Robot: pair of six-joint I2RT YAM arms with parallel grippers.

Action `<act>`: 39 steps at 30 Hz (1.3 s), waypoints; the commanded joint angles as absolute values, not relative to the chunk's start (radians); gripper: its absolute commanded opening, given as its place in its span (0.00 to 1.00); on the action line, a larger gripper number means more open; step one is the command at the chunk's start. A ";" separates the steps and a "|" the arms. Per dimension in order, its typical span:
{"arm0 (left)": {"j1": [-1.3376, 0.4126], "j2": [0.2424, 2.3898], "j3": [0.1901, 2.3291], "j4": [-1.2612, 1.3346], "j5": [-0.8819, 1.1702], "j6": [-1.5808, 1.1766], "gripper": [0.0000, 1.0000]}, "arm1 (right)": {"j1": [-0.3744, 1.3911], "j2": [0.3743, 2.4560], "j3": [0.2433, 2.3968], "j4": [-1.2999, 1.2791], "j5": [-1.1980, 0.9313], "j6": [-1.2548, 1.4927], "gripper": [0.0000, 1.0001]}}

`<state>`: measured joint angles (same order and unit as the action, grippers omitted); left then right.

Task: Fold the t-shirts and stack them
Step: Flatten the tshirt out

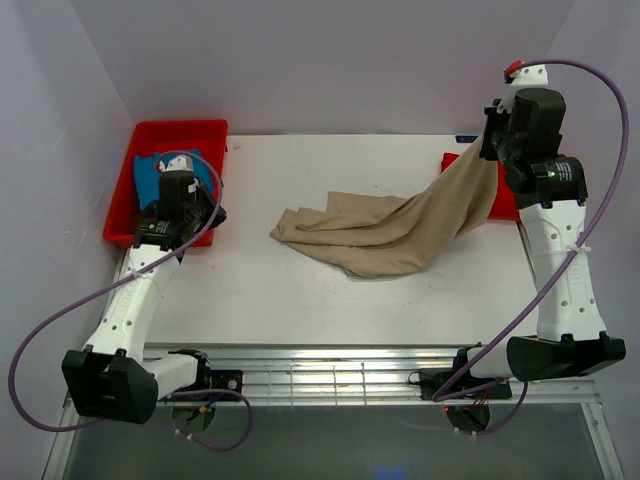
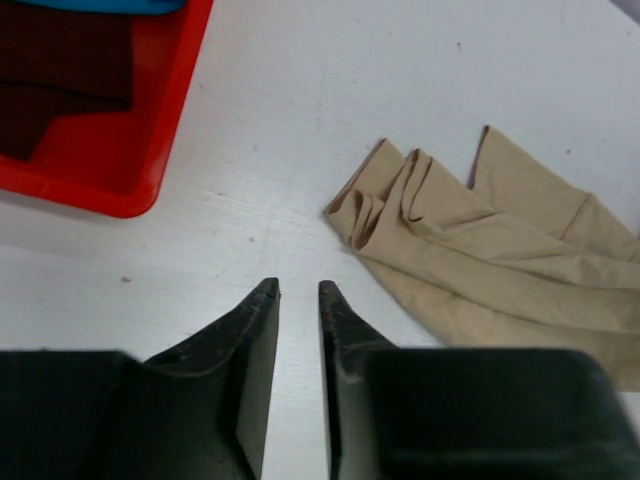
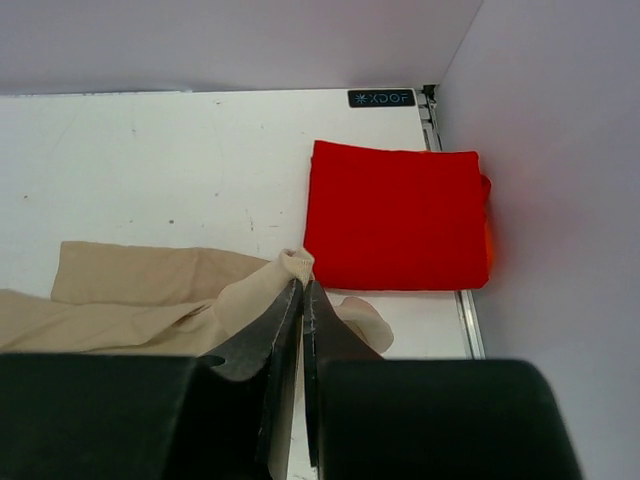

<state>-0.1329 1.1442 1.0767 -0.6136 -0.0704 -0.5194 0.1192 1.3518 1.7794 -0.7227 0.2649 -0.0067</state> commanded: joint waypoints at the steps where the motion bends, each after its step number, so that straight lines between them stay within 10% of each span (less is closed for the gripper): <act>1: -0.136 1.234 1.059 -0.467 0.061 -0.581 0.36 | 0.115 1.342 1.783 -0.646 0.233 0.021 0.08; 7: -0.340 1.512 1.113 -0.299 0.015 -0.658 0.56 | 0.115 1.318 1.655 -0.598 0.210 0.048 0.08; 14: -0.446 1.824 1.351 -0.318 -0.104 -0.621 0.54 | 0.115 1.312 1.618 -0.589 0.189 0.060 0.08; 39: -0.499 1.927 1.342 -0.313 -0.135 -0.612 0.47 | 0.115 1.347 1.592 -0.588 0.186 0.057 0.08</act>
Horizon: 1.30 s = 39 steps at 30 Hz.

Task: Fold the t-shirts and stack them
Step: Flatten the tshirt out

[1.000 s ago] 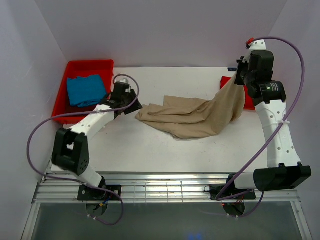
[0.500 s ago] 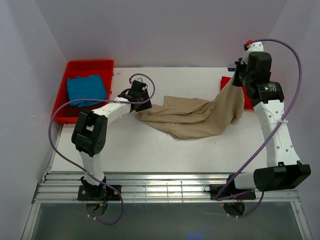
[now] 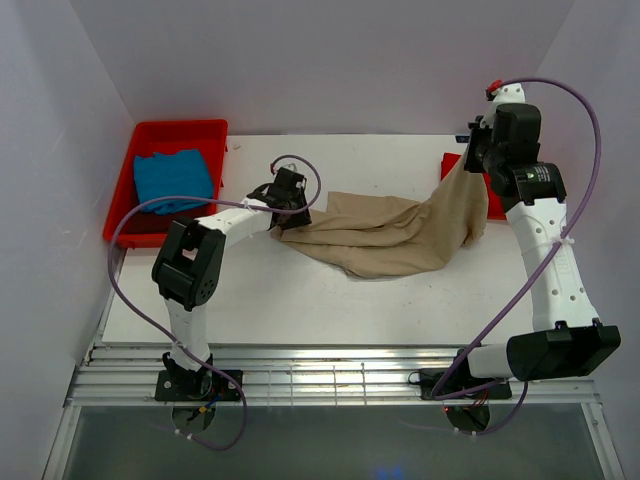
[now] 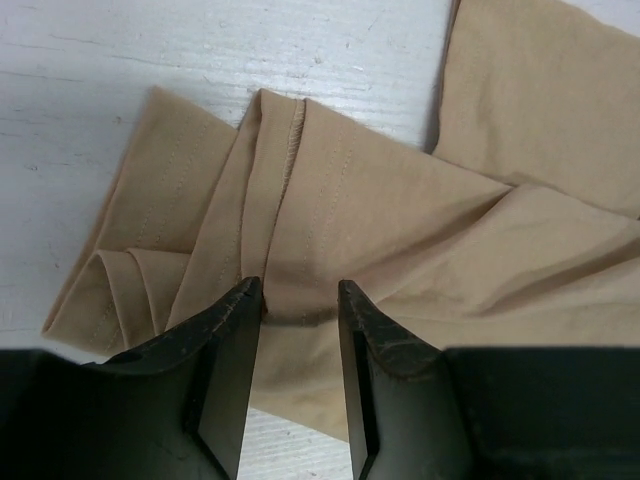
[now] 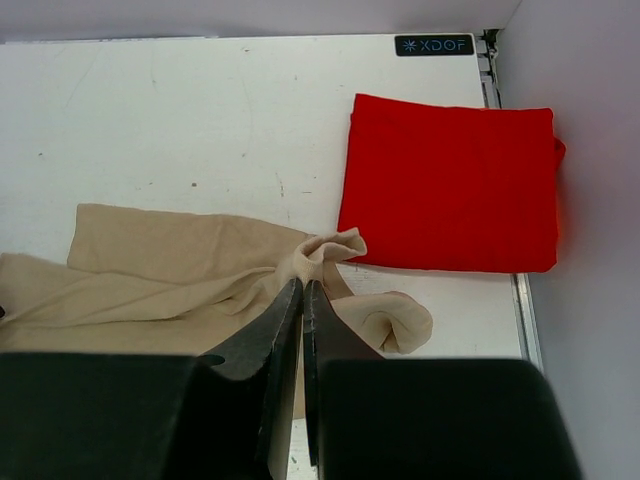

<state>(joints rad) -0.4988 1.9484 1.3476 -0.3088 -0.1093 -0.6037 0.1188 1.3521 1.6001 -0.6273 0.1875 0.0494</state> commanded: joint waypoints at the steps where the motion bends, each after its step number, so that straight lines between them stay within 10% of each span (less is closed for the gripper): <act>1: -0.499 1.927 1.341 -0.314 -0.137 -0.612 0.46 | 0.115 1.345 1.591 -0.586 0.186 0.058 0.08; 10: -0.499 1.914 1.351 -0.327 -0.158 -0.606 0.00 | 0.115 1.335 1.574 -0.581 0.187 0.061 0.08; 25: -0.356 1.795 1.610 -0.531 -0.307 -0.551 0.00 | 0.115 1.581 1.805 -0.635 0.219 0.075 0.08; 39: 0.095 1.907 2.304 -0.528 0.087 -0.753 0.00 | 0.100 1.780 2.341 -0.462 0.324 0.123 0.08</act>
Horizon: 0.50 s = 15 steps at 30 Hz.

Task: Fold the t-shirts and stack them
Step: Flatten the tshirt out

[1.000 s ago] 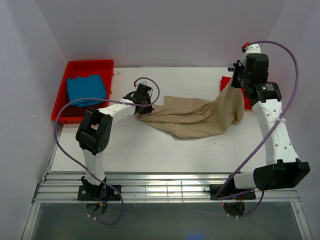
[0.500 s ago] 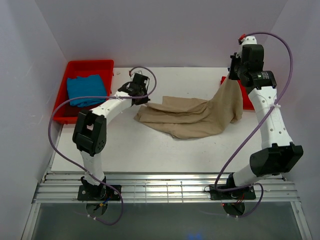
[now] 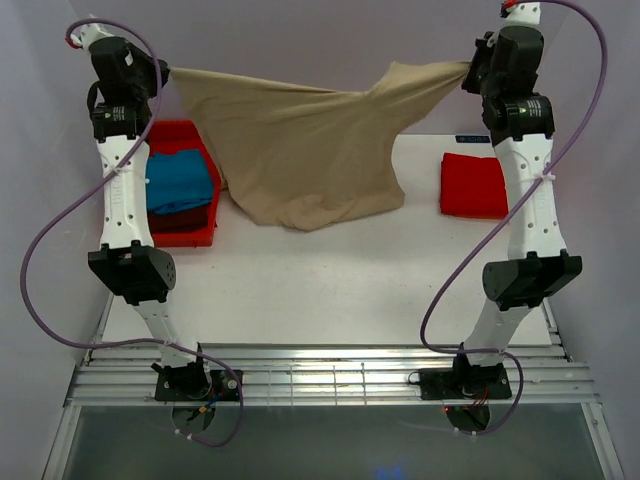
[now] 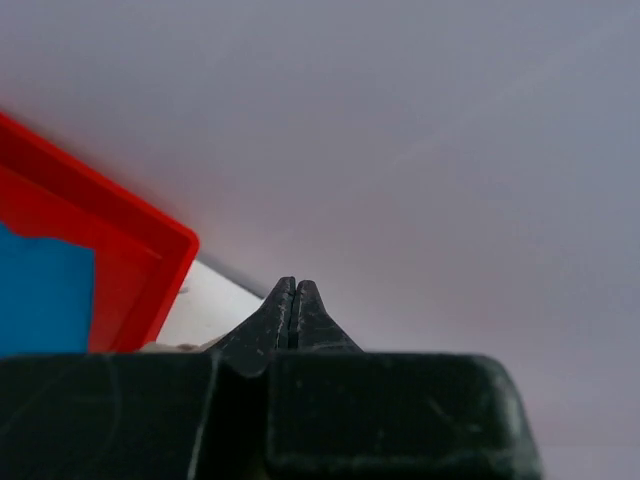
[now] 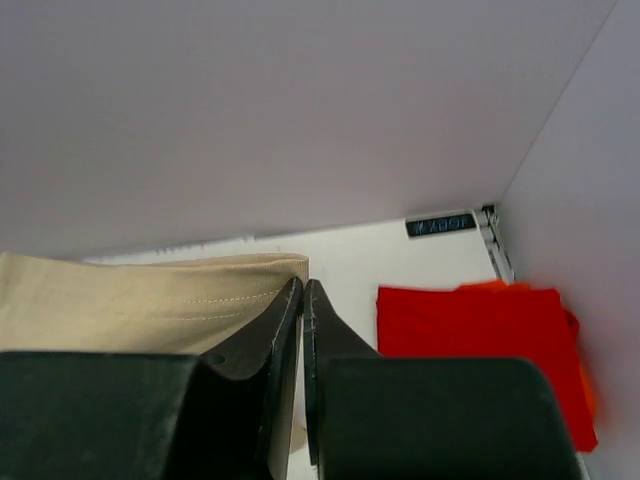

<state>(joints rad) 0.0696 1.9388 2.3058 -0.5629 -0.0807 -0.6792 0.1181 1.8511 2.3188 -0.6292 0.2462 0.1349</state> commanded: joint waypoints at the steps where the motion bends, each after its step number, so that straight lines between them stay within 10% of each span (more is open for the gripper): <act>1: 0.112 1.898 2.295 -0.513 0.106 -0.759 0.00 | 0.100 1.754 2.268 -0.413 0.319 0.112 0.08; 15: 0.155 1.576 2.045 -0.377 0.294 -0.687 0.00 | 0.100 1.493 2.106 -0.304 0.224 0.052 0.08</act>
<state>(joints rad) 0.1421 1.7393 2.0453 -0.4259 0.2272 -0.7036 0.1112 1.6104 2.1323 -0.3580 0.2371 0.0601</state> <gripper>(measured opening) 0.021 0.079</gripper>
